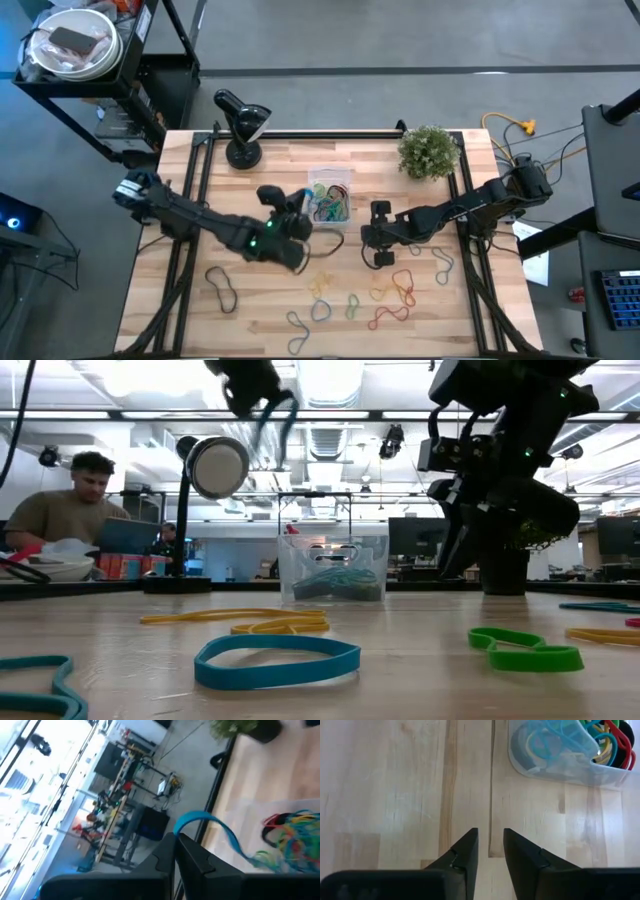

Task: Pick and place rubber bands into bin
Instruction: Put blue rubberband into the transparent bin

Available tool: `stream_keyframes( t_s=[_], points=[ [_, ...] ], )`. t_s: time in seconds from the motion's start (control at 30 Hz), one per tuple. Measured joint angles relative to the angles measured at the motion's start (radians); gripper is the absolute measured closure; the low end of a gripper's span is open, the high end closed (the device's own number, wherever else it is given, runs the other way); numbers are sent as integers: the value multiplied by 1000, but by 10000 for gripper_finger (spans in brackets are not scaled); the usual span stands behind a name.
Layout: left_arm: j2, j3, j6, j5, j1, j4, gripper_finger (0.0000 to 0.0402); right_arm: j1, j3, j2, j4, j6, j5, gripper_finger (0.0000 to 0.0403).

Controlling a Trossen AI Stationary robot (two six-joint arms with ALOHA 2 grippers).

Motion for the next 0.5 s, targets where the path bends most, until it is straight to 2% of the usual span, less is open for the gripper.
stream_keyframes(
  t_s=[0.5],
  points=[
    [36, -4, 20, 384, 259, 129, 402, 0, 0, 0, 4, -3, 1, 329]
  ],
)
